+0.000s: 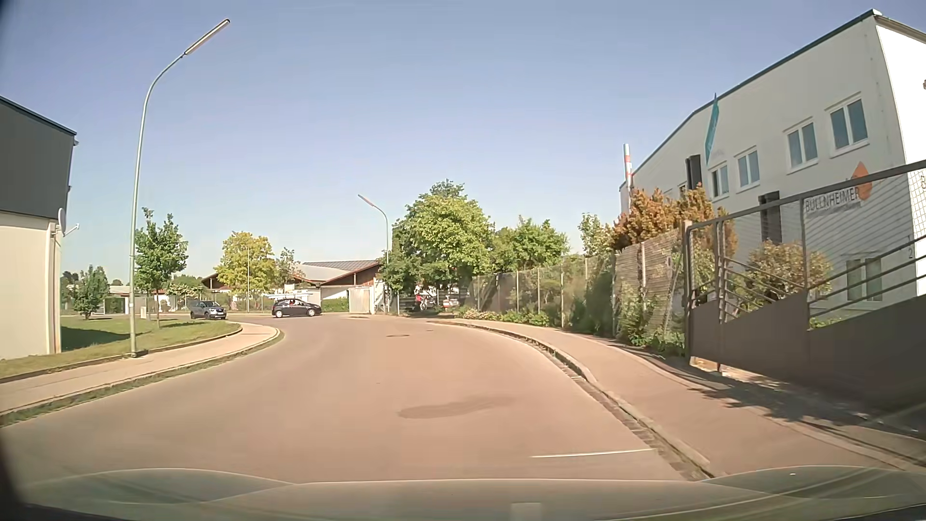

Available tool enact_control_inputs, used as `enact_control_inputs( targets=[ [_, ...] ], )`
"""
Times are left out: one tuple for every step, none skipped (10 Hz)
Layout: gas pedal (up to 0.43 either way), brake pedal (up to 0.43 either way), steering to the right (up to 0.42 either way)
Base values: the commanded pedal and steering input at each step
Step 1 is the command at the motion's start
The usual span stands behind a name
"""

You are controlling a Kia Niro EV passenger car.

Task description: Follow the waypoints while adhering to traffic rules and regulations

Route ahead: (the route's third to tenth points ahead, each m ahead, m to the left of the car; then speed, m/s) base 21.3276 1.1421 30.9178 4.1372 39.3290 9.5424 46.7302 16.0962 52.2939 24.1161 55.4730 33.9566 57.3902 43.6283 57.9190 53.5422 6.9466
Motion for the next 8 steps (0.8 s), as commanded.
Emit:
enact_control_inputs(
  targets=[
    [0.000,0.000,-0.026],
    [0.000,0.000,-0.027],
    [0.000,0.000,-0.029],
    [0.000,0.000,-0.031],
    [0.000,0.000,-0.031],
    [0.000,0.000,-0.031],
    [0.000,0.000,-0.032],
    [0.000,0.000,-0.031]
  ],
)
